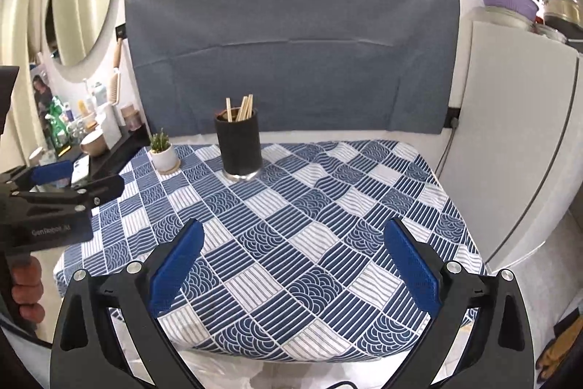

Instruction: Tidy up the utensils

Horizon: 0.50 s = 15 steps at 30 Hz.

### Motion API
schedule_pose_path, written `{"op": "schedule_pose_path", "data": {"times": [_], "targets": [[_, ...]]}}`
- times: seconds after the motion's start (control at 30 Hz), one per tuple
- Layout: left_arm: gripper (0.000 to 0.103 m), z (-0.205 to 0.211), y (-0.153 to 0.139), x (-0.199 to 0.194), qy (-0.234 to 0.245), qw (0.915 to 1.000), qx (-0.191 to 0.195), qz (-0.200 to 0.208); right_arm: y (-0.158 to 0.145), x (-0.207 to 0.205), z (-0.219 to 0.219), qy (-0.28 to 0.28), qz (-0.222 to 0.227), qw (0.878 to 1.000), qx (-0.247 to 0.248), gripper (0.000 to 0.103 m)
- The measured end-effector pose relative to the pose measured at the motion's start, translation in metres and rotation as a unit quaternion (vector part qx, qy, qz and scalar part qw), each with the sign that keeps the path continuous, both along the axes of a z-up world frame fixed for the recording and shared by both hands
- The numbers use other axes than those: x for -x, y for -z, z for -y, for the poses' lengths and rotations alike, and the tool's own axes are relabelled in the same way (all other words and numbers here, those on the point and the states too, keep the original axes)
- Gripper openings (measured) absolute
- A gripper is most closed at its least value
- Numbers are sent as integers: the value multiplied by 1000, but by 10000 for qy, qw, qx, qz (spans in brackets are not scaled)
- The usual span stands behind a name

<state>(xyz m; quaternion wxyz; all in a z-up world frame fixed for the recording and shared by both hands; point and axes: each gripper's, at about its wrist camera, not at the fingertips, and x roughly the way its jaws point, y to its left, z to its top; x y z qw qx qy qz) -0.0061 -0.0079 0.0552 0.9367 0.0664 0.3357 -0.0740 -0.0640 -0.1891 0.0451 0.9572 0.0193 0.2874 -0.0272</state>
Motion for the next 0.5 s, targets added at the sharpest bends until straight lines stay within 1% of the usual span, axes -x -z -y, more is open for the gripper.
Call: {"op": "schedule_pose_path", "data": {"times": [0.17,0.33,0.5], "targets": [[97,-1,0,1,-168,9998,-20,-49,0,2,4,104,-3,9999,42,95],[97,3,-3,4,-146,9999,-81,11,-1,4,5,30,19,10000,60,95],[97,9,0,0,-44,9998,87,-145,-7,5,7,56,-5,9994,338,95]]}}
